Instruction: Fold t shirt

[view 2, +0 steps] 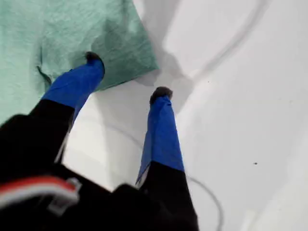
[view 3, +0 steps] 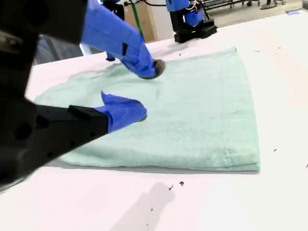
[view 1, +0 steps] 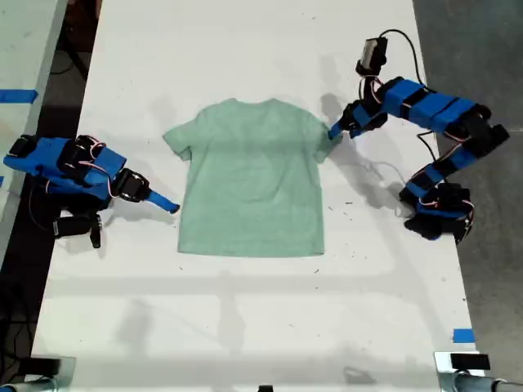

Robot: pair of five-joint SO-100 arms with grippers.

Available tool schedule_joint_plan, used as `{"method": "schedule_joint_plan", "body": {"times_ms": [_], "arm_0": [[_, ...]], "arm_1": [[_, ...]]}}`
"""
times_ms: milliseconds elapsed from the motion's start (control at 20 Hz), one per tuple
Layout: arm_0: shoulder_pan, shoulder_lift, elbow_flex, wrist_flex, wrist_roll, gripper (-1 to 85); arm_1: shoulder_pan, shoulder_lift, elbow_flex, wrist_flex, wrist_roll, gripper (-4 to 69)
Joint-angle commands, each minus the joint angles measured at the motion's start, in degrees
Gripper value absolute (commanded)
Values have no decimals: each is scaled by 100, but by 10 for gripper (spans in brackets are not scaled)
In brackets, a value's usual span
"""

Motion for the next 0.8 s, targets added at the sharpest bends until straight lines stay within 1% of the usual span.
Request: {"method": "schedule_joint_plan", "body": {"times_ms": [0,50,200,250,300,400,500,650,750], "arm_0": [[-26,35,44,9,53,101],[-26,35,44,9,53,101],[-26,35,44,9,53,101],[-26,35,44,9,53,101],[-26,35,44,9,53,101],[-26,35,44,9,53,101],[-26,35,44,9,53,101],[-26,35,44,9,53,101],[-26,35,44,9,53,101]], "arm_1": [[97,-457,-316,-633,-176,235],[79,-712,-387,-765,-246,241],[88,-1046,-554,-791,-316,243],[123,-1116,-545,-756,-264,109],[185,-1151,-536,-686,-132,3],[246,-1028,-589,-519,-18,5],[105,-536,-721,-334,-35,5],[-492,70,-1503,185,-97,5],[-1063,281,-2109,325,-53,5]]}}
